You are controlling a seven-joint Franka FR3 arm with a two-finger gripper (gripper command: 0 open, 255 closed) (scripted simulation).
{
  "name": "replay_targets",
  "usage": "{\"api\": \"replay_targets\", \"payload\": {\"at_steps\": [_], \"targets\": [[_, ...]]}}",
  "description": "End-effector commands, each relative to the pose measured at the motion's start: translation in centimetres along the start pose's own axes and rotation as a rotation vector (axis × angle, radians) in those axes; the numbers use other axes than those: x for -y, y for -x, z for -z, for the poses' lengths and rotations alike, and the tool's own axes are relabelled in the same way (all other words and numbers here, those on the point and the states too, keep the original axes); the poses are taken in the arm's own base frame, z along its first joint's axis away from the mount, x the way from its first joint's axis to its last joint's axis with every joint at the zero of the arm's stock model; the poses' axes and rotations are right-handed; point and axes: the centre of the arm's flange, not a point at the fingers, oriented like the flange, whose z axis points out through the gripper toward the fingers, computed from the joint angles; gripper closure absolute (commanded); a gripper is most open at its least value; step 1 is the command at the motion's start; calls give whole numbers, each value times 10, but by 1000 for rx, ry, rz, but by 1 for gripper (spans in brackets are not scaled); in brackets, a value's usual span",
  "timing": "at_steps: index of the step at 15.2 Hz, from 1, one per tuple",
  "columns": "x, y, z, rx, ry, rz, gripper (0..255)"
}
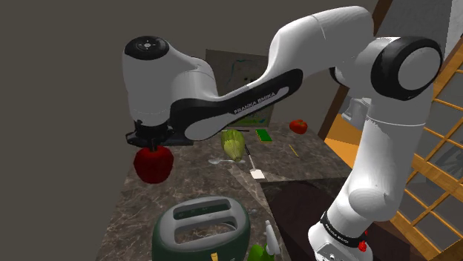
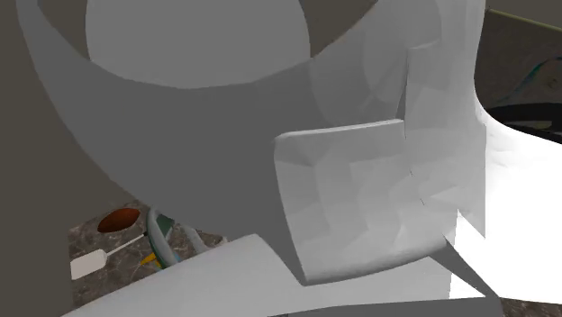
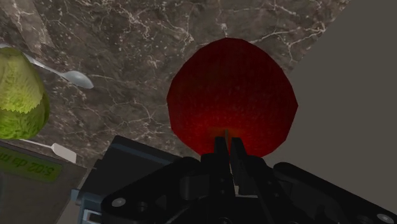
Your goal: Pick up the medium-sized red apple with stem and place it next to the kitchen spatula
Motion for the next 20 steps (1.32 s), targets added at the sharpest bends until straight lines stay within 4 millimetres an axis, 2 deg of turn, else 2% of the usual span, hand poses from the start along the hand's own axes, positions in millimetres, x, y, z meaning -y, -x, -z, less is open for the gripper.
{"api": "replay_targets", "payload": {"at_steps": [1,8,20], "targets": [[0,-4,11,0,0,0,255],[-2,-17,40,0,0,0,255],[-140,-85,4,0,0,0,255]]}}
